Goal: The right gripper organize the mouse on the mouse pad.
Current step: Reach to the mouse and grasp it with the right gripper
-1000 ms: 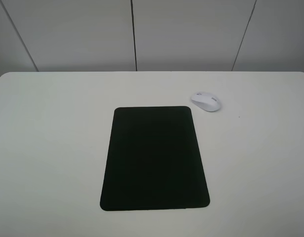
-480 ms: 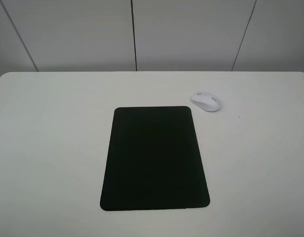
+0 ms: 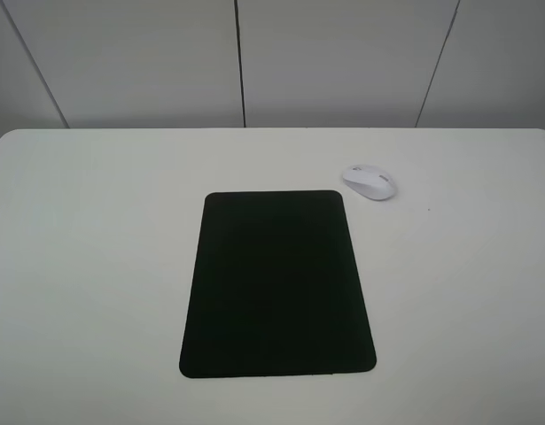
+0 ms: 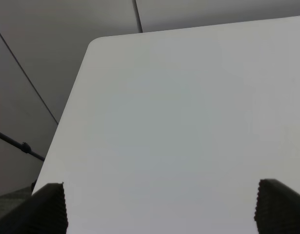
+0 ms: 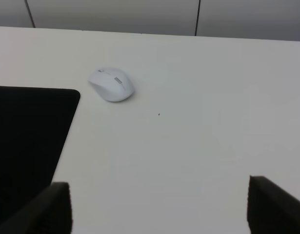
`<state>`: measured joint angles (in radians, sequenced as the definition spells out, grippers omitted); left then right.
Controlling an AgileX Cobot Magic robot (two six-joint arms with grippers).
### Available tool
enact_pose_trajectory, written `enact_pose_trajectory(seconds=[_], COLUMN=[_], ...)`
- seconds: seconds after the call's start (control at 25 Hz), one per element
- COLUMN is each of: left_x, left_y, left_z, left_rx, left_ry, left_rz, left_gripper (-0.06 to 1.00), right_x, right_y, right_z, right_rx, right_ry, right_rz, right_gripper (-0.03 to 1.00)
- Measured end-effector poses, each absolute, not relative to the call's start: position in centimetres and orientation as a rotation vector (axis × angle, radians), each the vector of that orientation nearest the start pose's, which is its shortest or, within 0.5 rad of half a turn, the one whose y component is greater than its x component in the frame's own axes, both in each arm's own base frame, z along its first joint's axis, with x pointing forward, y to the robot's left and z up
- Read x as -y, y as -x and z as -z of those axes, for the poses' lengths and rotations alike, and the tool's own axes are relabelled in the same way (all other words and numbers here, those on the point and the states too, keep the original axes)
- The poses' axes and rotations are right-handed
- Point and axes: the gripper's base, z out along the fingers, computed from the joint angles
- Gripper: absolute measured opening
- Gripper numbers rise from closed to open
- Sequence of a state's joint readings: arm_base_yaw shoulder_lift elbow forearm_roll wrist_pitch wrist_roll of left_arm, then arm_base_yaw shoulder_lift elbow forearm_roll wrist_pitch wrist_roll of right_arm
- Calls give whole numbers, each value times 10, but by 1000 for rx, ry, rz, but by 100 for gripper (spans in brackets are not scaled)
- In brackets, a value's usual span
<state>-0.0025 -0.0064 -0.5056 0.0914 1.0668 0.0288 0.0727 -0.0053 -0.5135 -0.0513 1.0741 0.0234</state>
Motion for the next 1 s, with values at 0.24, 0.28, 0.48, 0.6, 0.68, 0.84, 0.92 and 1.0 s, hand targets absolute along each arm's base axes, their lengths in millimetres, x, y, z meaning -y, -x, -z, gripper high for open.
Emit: enact_pose_trajectory(seconds=[0.24, 0.28, 0.48, 0.6, 0.68, 0.84, 0.92, 1.0], left_x=[-7, -7, -7, -7, -7, -7, -7, -7], left_y=[7, 7, 7, 7, 7, 7, 7, 7], left_z=[-279, -279, -279, -279, -279, -279, -279, -279], left_rx=[-2037, -2037, -2037, -2037, -2037, -2037, -2037, -2037], left_ry=[-27, -27, -27, -27, -27, -27, -27, -27], left_rz=[-126, -126, -126, -126, -126, -126, -126, -126], left_gripper=[79, 79, 79, 79, 79, 79, 79, 79], right_x=[5, 5, 2, 0, -2, -5, -7, -8], right_y=[8, 8, -6, -23, -37, -75, -94, -122], right_z=[-280, -280, -285, -296, -302, -309, -309, -306], right_rx=[-2037, -2037, -2082, -2091, -2121, -2173, -2197, -2244], right_ry=[46, 46, 50, 52, 52, 62, 69, 85], right_rz=[1, 1, -19, -34, -50, -50, -41, -30], right_gripper=[72, 72, 72, 72, 72, 72, 73, 76])
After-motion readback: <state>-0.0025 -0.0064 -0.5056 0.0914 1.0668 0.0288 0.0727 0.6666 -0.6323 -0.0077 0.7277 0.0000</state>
